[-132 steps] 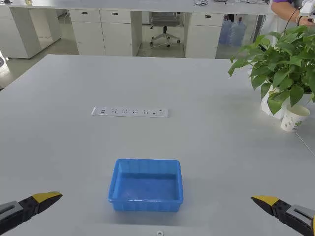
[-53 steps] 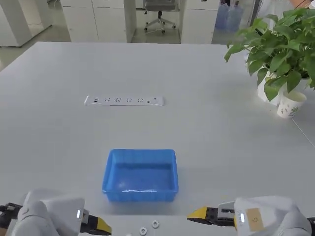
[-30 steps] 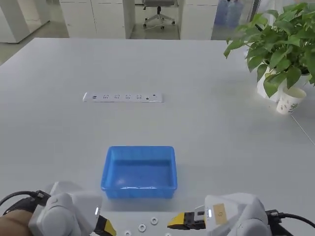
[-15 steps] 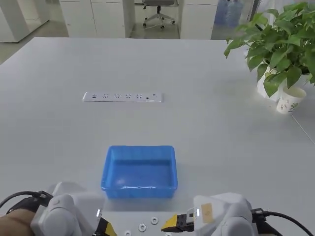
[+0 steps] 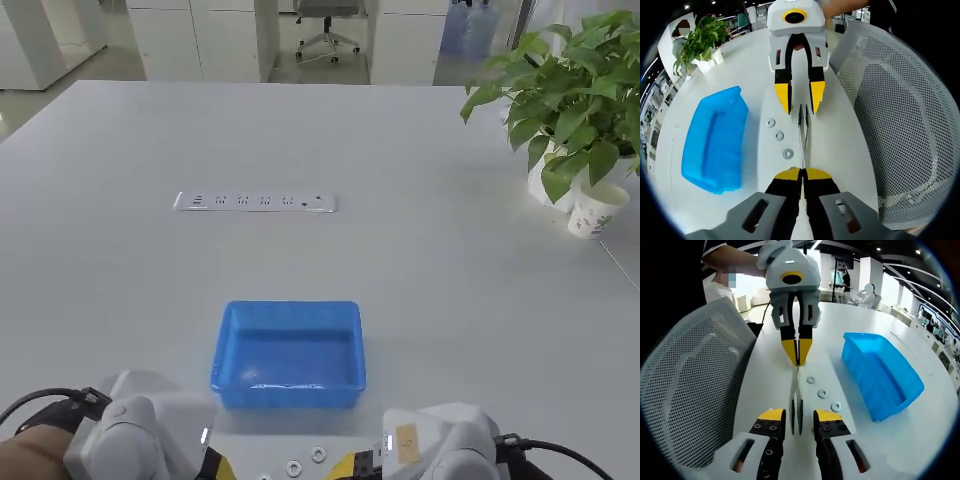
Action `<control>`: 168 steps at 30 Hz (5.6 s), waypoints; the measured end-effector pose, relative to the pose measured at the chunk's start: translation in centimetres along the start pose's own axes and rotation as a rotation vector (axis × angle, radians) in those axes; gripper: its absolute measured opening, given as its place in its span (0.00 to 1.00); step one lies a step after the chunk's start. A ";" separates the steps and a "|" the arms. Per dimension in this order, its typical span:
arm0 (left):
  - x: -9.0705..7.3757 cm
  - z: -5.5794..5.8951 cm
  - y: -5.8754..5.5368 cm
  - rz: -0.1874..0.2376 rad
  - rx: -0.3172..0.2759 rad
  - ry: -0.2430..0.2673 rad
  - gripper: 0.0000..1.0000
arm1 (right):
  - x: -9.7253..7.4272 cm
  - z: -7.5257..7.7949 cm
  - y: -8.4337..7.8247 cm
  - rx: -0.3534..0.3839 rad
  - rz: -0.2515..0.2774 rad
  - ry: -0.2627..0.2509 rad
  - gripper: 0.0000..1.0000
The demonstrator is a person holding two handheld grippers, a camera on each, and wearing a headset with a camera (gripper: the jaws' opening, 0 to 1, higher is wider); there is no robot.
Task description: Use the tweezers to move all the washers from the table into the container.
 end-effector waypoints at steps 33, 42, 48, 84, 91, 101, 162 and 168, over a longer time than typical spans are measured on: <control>-3.9 -0.6 5.5 0.078 0.012 -0.015 0.05 | 0.8 -0.5 0.8 -0.033 -0.065 0.006 0.13; -4.7 -0.9 7.6 0.119 0.034 -0.013 0.05 | 0.5 -0.7 1.1 -0.042 -0.059 -0.005 0.12; -4.8 -0.9 8.7 0.147 0.039 -0.015 0.05 | 0.4 -0.8 1.3 -0.035 -0.044 -0.008 0.12; -3.7 -0.6 10.3 0.234 0.074 -0.040 0.10 | 0.5 -1.2 1.5 -0.034 -0.017 -0.007 0.08; -3.3 -0.5 10.3 0.262 0.055 -0.045 0.08 | 0.6 -1.2 1.6 -0.038 -0.018 -0.008 0.08; -3.3 -0.5 10.1 0.297 0.034 -0.054 0.05 | 0.6 -1.3 1.5 -0.037 -0.011 -0.010 0.08; -1.4 -3.3 12.0 0.304 0.084 -0.091 0.05 | -1.7 0.8 -0.1 0.035 0.004 -0.125 0.12; -1.2 -3.4 12.1 0.308 0.085 -0.093 0.05 | -1.7 0.8 -0.3 0.040 0.002 -0.132 0.12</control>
Point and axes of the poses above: the centre of the closed fingertips' face, and the gripper's own axes: x roughly forward along the fingers, z roughly to its right, y roughly out of its top, the point moved 7 cm from there along -x, roughly backward along the fingers, and after that the axes turned 11 degrees about y, right-handed, at the moved point
